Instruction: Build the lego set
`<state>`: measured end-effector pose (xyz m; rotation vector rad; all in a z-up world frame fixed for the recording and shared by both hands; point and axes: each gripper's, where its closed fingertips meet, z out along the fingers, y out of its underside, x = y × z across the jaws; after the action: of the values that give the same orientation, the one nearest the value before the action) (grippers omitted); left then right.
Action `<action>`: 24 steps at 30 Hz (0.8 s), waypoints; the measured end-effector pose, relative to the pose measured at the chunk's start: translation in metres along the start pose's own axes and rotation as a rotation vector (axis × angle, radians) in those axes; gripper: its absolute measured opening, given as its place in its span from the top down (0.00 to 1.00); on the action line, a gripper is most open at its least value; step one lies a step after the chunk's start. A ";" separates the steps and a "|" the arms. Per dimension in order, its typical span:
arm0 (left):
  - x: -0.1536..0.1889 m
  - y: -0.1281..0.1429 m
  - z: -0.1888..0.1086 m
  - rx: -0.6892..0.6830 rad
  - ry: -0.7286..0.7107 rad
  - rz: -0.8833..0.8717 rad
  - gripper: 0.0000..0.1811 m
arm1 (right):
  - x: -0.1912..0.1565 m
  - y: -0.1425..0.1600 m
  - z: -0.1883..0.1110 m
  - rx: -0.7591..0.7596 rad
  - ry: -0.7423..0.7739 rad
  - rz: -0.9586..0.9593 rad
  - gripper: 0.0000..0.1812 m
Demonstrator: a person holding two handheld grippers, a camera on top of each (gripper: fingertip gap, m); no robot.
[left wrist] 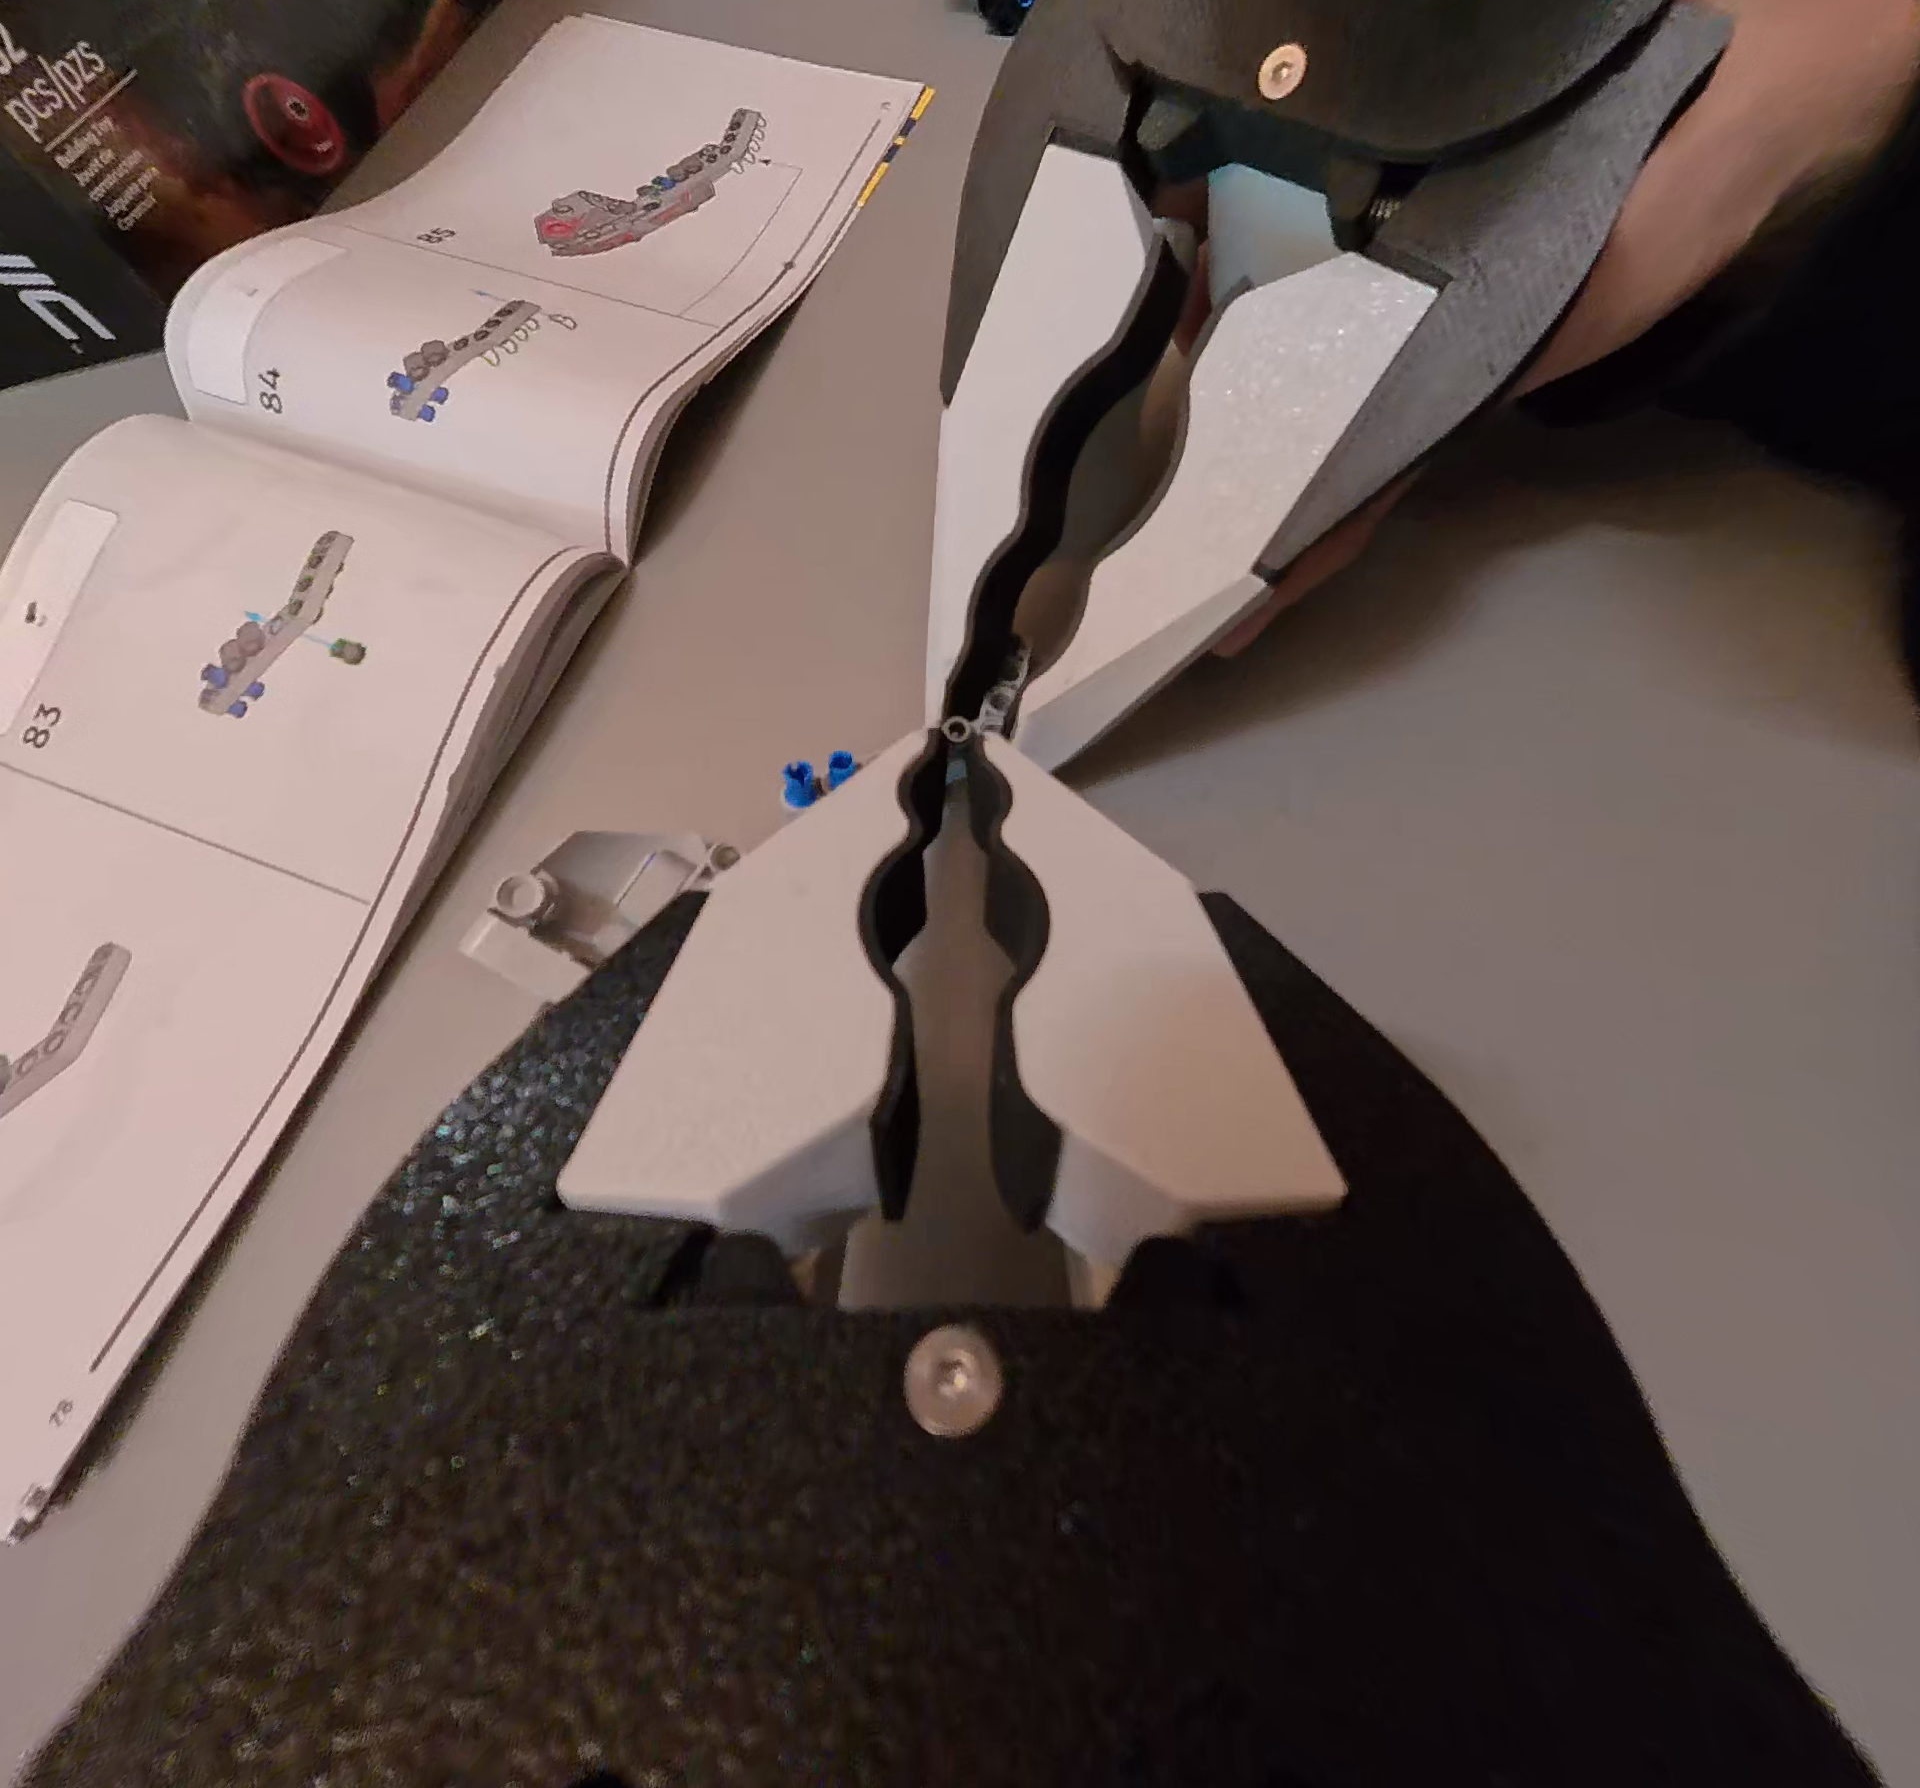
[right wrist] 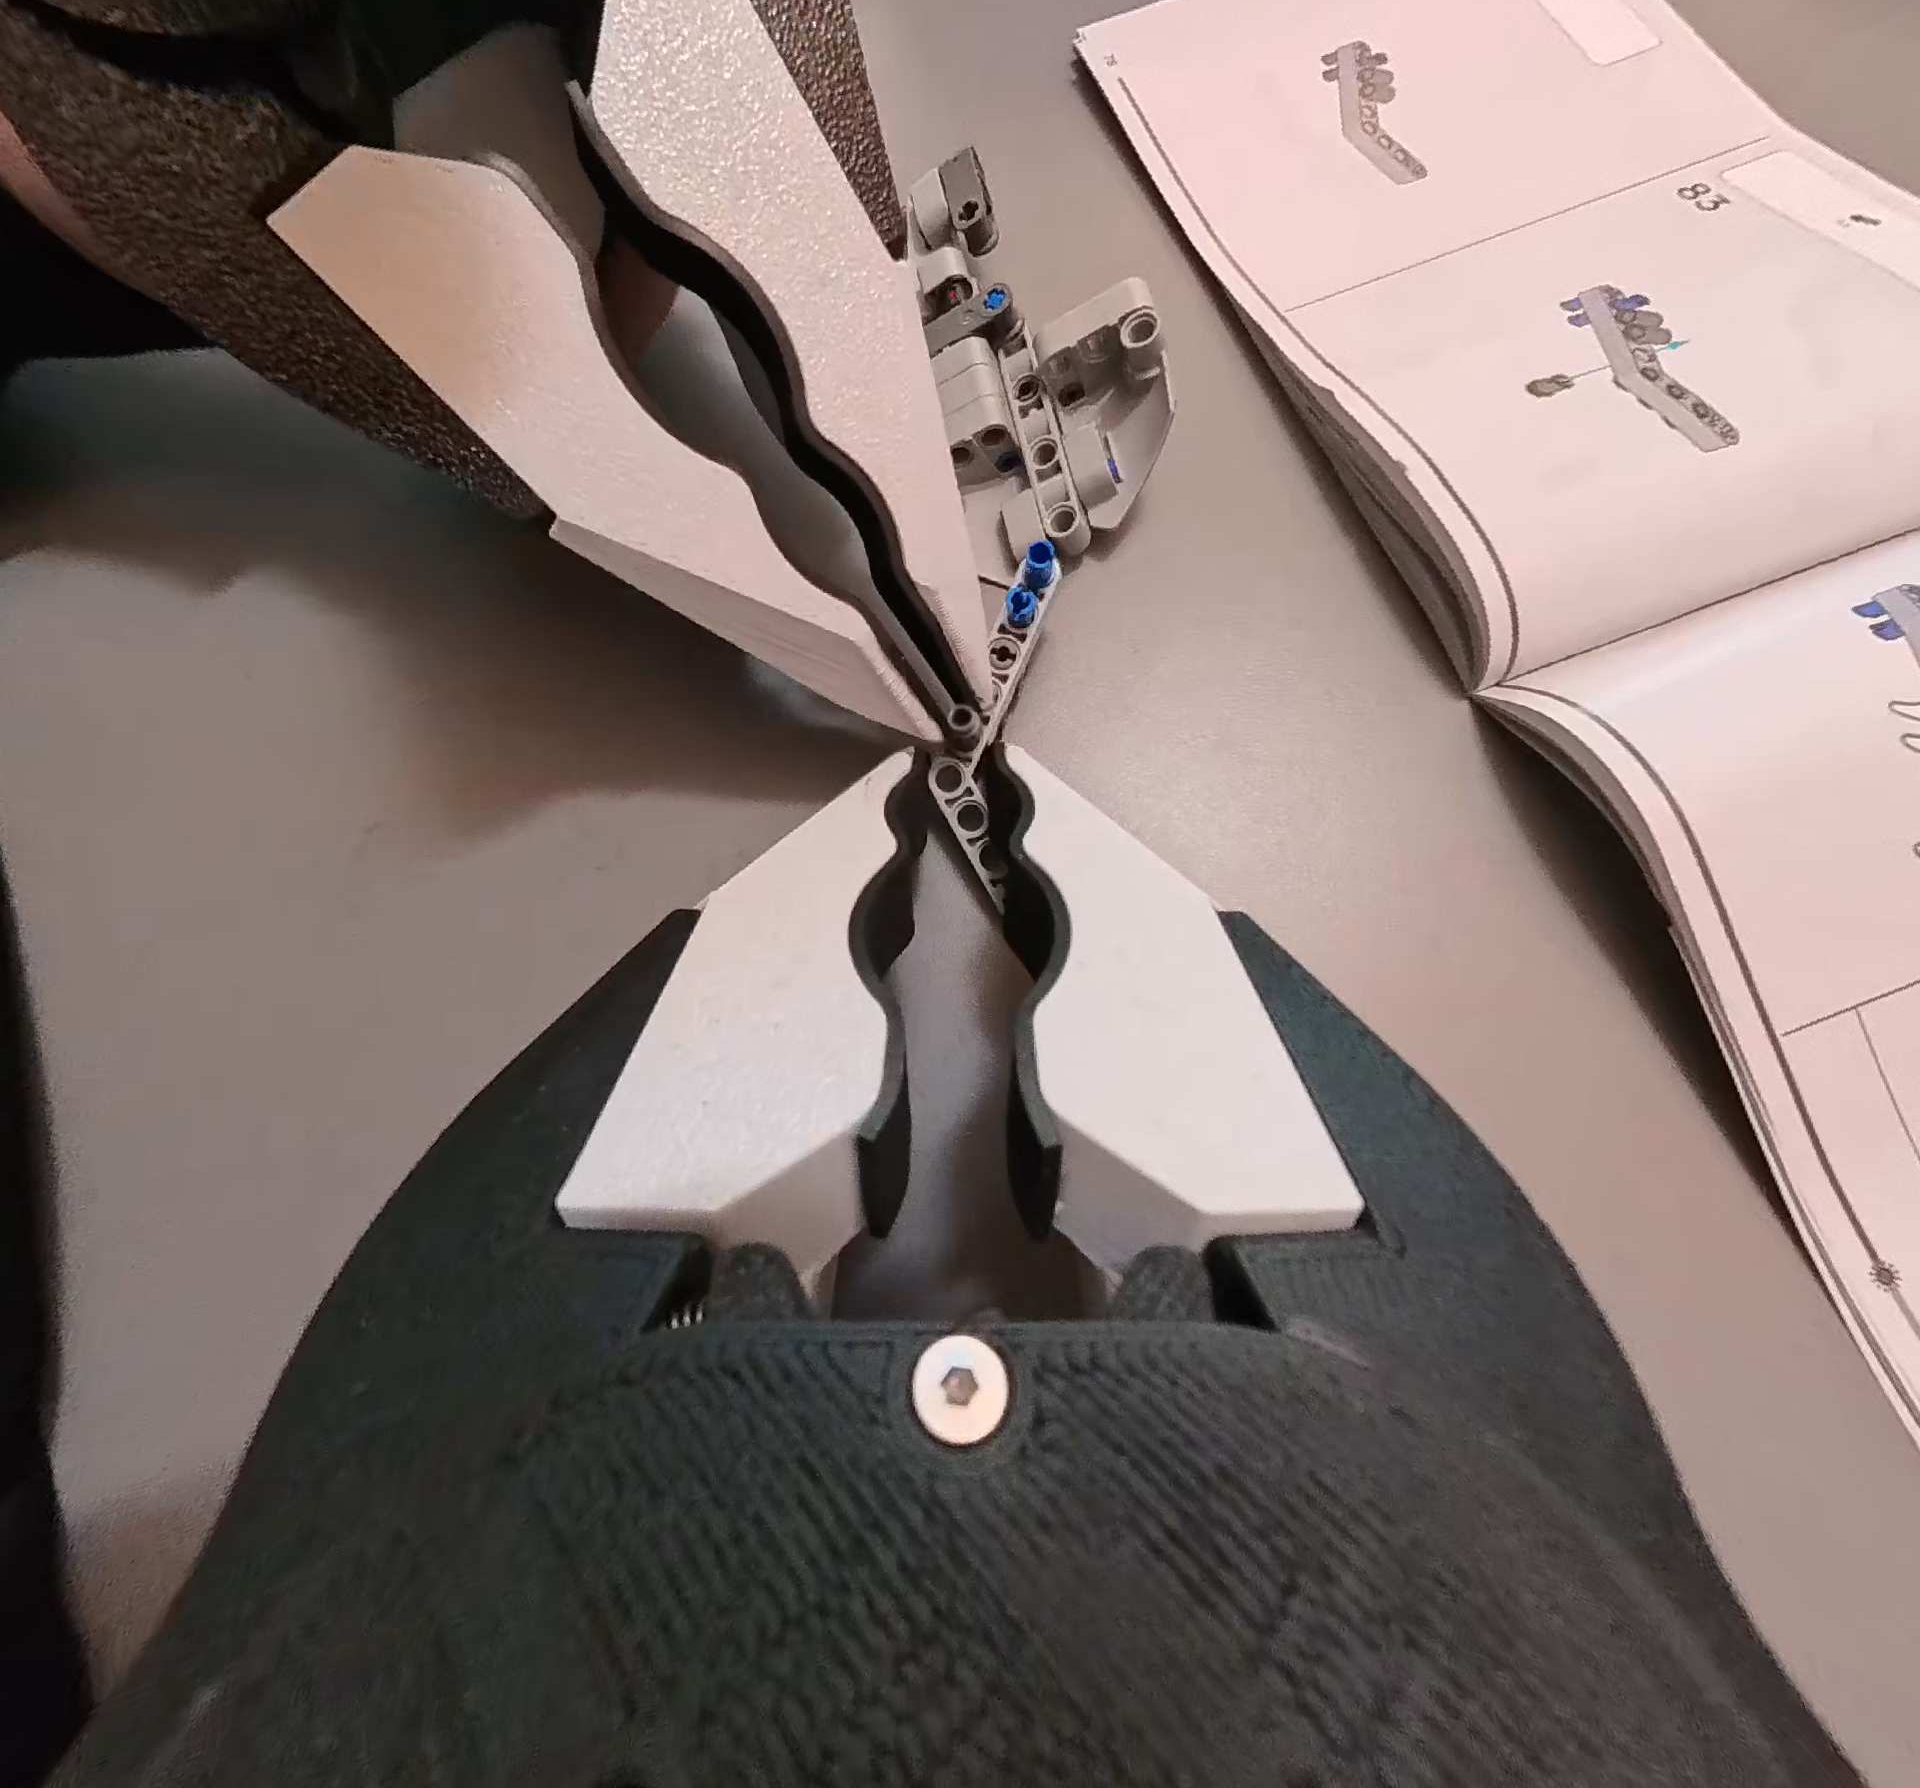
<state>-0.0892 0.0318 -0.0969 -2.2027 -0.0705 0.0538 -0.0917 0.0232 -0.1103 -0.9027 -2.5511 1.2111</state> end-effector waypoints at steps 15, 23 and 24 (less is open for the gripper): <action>-0.002 0.003 0.000 -0.136 -0.075 0.123 1.00 | 0.000 0.001 0.000 -0.003 0.007 -0.016 0.95; 0.001 0.003 -0.002 -0.147 -0.082 0.149 1.00 | 0.000 0.001 0.000 -0.003 0.006 -0.021 0.95; 0.002 0.003 -0.003 -0.143 -0.076 0.149 1.00 | 0.000 0.001 0.000 -0.002 0.004 -0.020 0.95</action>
<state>-0.0865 0.0276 -0.0977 -2.3450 0.0486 0.2219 -0.0910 0.0233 -0.1108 -0.8770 -2.5530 1.1997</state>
